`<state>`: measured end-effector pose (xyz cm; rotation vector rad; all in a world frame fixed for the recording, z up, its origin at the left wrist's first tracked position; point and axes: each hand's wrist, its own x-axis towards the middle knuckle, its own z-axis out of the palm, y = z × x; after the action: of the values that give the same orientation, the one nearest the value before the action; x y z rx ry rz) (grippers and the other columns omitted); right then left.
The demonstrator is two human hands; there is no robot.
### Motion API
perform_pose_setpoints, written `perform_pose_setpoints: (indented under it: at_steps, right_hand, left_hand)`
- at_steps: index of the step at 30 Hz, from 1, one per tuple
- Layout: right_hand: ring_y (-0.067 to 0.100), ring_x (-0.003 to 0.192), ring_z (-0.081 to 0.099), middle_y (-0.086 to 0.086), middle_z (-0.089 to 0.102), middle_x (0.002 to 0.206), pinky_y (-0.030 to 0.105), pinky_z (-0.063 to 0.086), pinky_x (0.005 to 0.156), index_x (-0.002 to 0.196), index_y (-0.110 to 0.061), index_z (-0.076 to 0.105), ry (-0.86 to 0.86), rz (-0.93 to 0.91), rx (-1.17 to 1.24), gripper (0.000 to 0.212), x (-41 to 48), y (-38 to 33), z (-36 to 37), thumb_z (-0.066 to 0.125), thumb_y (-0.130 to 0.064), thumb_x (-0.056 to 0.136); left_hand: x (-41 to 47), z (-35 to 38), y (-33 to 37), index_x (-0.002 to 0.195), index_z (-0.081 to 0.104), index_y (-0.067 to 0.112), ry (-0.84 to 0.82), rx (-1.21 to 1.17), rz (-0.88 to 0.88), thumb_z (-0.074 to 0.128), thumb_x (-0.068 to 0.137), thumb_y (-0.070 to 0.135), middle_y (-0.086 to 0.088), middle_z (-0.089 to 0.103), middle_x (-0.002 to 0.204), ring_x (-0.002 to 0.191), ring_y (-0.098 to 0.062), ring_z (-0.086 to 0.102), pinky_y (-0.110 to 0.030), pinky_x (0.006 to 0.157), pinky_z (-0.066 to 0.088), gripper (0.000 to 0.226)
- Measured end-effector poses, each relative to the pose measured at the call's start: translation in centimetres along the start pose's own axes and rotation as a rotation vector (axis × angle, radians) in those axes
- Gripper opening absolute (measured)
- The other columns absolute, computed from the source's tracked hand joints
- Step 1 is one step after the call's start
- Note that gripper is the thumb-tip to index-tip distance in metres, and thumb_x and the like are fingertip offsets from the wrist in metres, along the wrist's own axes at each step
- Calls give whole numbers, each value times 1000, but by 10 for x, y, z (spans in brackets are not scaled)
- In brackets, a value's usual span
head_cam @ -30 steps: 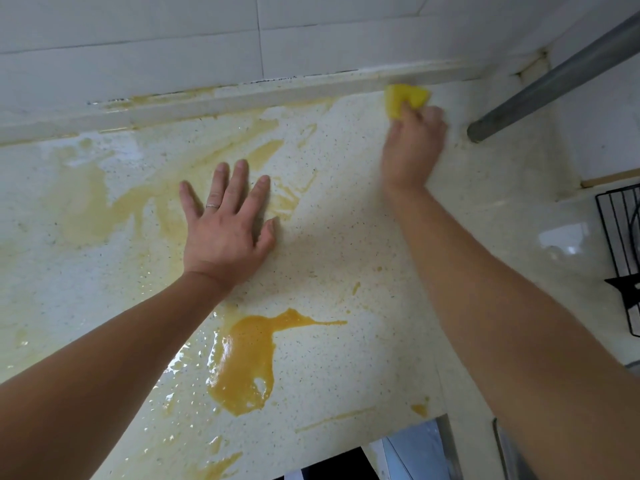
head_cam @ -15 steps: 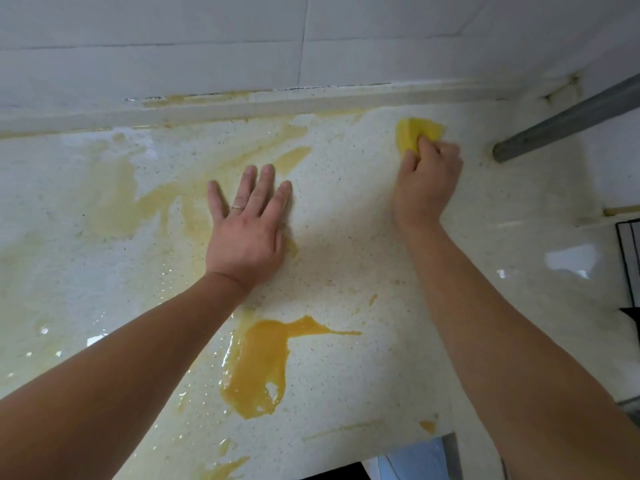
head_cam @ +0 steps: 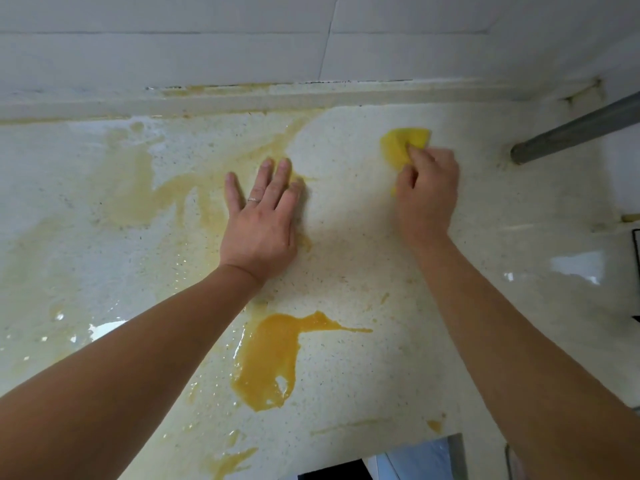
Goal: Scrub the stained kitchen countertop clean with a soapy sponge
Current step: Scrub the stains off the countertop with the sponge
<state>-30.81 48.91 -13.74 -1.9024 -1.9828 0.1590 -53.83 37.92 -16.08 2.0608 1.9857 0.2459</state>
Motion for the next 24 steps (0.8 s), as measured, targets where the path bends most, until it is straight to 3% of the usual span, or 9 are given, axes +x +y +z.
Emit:
perform_pose_setpoints:
  at_steps: [2,4,6,9,13,16,19,22,24]
  right_hand:
    - [35,99,55,17,61,108,37,40,89,108,-6,71,57,183,-28,30,22,-6,9,53,-14,86]
    - [35,97,57,14,63,110,36,39,86,110,-12,72,95,181,-76,32,29,-31,29,59,-11,81]
    - [31,100,58,7,65,113,37,44,83,112,-20,72,122,60,-99,37,24,-60,45,62,-10,78]
    - [28,106,56,2,64,119,38,44,82,120,-24,70,-19,-135,-27,45,-6,-83,42,58,-8,80]
    - [30,102,55,4,62,116,43,46,84,124,-17,69,-272,-472,88,44,-62,-56,11,53,-7,85]
    - [31,104,55,6,63,114,37,45,90,121,-13,71,-336,-549,43,39,-81,-8,-21,53,-9,86]
    - [30,105,53,10,62,115,32,41,94,118,-13,69,-124,-205,-95,35,-50,55,-46,53,-11,87]
    - [36,101,55,17,58,111,39,47,87,103,-9,64,30,237,-116,25,-10,87,-47,47,-18,87]
    - [41,103,56,21,58,116,38,43,86,106,-4,65,28,323,-122,31,-4,70,-28,44,-16,86]
  left_hand:
    - [0,-1,0,155,39,12,2,-7,1,35,104,27,-11,20,171,159,-34,11,-72,120,-1,53]
    - [0,-2,1,154,40,11,4,-15,-2,36,105,26,-11,21,170,159,-34,12,-72,120,-1,52]
    - [1,-2,1,153,41,11,2,-22,-8,32,105,27,-10,21,170,159,-33,12,-71,121,-1,52]
    - [0,-3,1,149,45,10,10,-39,-8,32,106,26,-10,23,170,159,-32,13,-69,122,0,48]
    - [0,-3,1,131,54,6,35,-81,-8,39,107,21,-12,28,168,157,-33,19,-69,122,3,32]
    - [-1,-4,0,137,52,3,23,-74,-16,33,105,22,-13,28,168,157,-33,18,-68,123,3,42]
    - [-1,-5,3,141,49,4,22,-64,-11,29,105,26,-13,27,168,158,-33,17,-66,124,1,47]
    - [-1,-5,3,144,46,5,20,-61,-17,29,104,29,-14,28,167,158,-33,16,-65,125,4,49]
    - [-3,-5,4,144,45,4,25,-55,-14,28,104,30,-14,28,167,157,-32,18,-63,125,7,51]
